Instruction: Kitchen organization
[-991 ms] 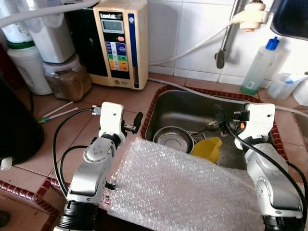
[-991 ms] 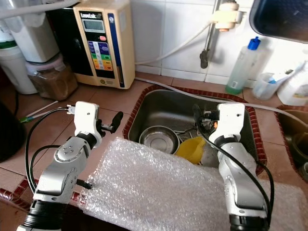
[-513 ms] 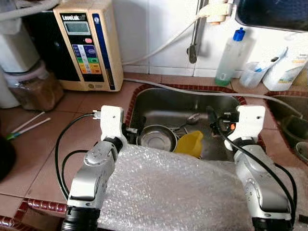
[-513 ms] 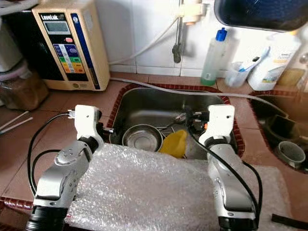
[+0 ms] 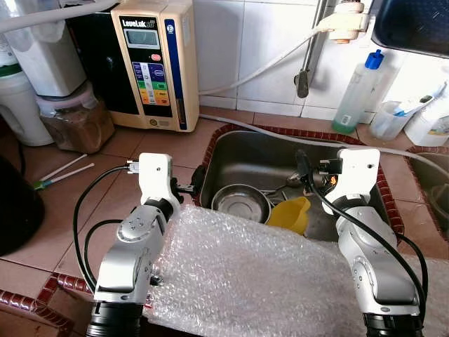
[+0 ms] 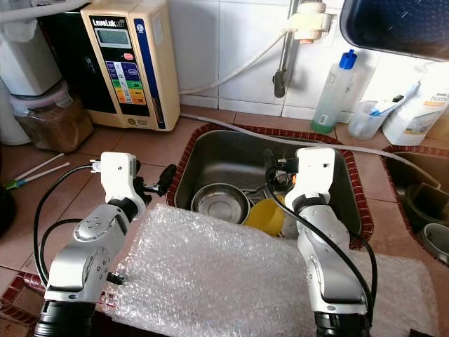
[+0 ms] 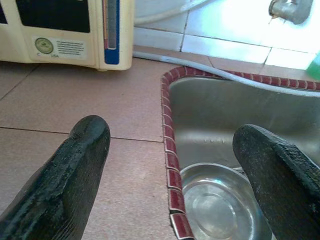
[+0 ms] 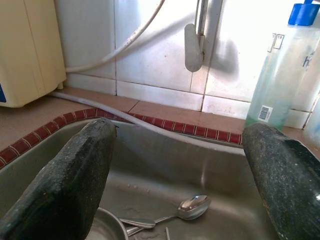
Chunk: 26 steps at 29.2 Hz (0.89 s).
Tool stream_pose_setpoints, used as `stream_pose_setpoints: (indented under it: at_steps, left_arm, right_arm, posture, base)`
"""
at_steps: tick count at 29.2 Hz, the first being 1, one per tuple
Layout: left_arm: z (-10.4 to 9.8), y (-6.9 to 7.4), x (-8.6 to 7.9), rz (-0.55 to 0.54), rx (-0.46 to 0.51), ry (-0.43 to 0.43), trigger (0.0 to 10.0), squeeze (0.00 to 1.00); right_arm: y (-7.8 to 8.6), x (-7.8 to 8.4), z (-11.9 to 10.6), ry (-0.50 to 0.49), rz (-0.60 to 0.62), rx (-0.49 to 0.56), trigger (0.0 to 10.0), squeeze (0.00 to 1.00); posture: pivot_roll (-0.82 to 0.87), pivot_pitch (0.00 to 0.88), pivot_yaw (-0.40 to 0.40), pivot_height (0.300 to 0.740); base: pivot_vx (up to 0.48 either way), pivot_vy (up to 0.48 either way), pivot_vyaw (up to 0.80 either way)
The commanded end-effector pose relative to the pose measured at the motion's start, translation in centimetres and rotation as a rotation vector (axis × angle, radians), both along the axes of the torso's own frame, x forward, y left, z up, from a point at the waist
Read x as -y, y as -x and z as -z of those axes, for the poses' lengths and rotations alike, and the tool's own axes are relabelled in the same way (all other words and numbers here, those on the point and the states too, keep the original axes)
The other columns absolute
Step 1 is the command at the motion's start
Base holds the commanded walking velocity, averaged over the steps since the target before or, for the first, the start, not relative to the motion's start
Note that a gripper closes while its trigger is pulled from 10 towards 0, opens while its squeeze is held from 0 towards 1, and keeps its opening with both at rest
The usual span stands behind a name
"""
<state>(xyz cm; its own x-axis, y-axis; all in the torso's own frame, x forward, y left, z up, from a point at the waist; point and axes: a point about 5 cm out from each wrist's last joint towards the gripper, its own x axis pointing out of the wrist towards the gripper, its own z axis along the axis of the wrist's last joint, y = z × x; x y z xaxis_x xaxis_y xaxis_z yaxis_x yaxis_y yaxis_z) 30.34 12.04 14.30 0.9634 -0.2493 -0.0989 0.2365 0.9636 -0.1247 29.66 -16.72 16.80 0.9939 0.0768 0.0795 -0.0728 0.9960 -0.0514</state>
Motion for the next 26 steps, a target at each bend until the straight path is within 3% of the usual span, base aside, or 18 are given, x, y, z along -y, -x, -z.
stream_pose_setpoints:
  at_steps: [1,13,18,26]
  left_arm:
    - [-0.4,0.1,-0.1,-0.007,0.021,0.000,10.0,0.00]
    - [-0.4,0.1,-0.1,-0.007,0.021,0.000,10.0,0.00]
    - [-1.1,0.9,-1.5,-0.077,0.059,-0.044,10.0,0.00]
    - [-1.5,0.6,-1.3,-0.088,0.083,-0.043,10.0,0.00]
  right_arm:
    - [0.0,0.1,-0.3,0.004,0.001,0.017,10.0,0.00]
    - [0.0,0.1,-0.3,0.004,0.001,0.017,10.0,0.00]
    - [-0.4,-0.2,-1.0,0.051,-0.006,0.048,10.0,0.00]
    - [-0.4,-0.2,-0.8,0.044,-0.003,0.041,10.0,0.00]
  posture:
    - [0.05,0.000,0.020,0.740]
    - [0.05,0.000,0.020,0.740]
    - [0.06,0.000,0.003,0.740]
    - [0.06,0.000,0.006,0.740]
  base:
    - [0.000,0.000,0.00]
    - [0.000,0.000,0.00]
    - [0.000,0.000,0.00]
    - [0.000,0.000,0.00]
